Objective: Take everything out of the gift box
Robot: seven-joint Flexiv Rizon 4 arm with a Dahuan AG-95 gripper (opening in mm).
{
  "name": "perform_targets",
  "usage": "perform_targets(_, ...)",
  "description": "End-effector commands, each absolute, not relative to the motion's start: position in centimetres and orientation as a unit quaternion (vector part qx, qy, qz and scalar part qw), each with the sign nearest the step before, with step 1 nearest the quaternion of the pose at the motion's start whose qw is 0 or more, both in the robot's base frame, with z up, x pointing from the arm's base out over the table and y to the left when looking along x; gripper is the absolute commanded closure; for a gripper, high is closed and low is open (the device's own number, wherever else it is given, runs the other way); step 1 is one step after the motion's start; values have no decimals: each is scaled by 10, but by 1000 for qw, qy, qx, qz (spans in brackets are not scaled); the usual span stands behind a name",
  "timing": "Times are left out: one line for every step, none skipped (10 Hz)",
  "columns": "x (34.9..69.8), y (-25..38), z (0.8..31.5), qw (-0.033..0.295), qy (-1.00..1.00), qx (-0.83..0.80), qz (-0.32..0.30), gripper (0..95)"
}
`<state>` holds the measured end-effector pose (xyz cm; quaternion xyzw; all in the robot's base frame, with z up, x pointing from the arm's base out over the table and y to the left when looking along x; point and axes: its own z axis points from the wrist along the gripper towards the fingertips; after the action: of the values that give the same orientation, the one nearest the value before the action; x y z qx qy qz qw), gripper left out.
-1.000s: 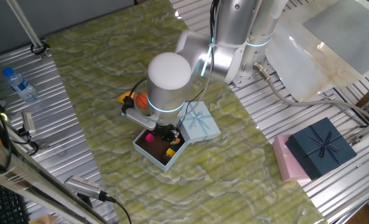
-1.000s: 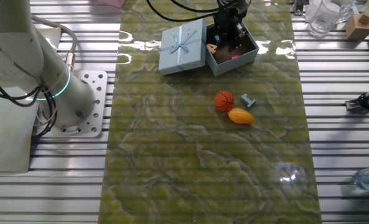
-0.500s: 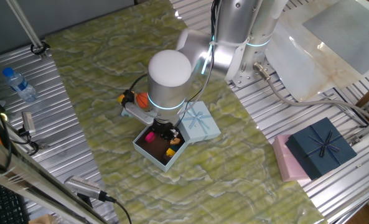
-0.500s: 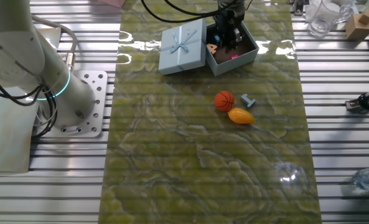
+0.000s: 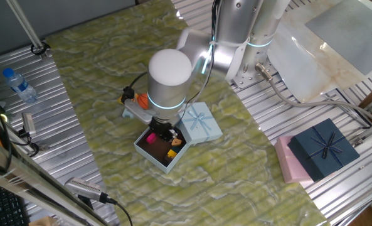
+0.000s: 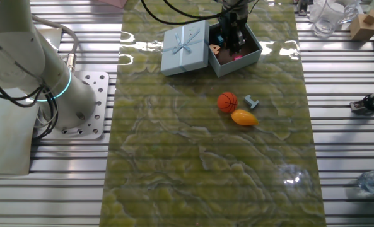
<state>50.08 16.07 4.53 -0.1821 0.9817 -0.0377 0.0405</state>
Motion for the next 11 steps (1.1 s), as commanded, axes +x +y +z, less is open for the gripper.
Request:
perform_targets(501, 157, 50, 40, 983, -173, -38, 570)
perform_targets(501, 157, 50, 42, 983, -173, -35, 570)
perform_targets(501, 157, 50, 45, 984, -169, -35, 570)
perform_targets(501, 157, 50, 45, 985, -165, -35, 570)
perform_targets(501, 157, 50, 45, 985, -161, -35, 570)
perform_targets(502, 156, 49, 46, 987, -153, -33, 570)
perform_targets(502, 157, 49, 50, 988, -141, -35, 570)
perform_targets(502, 157, 49, 53, 989, -132, -36, 570)
perform_targets(502, 157, 49, 57, 990, -123, -36, 570)
perform_targets(503, 158, 49, 59, 991, -118, -36, 570)
perform_targets(504, 158, 49, 60, 991, -113, -35, 570)
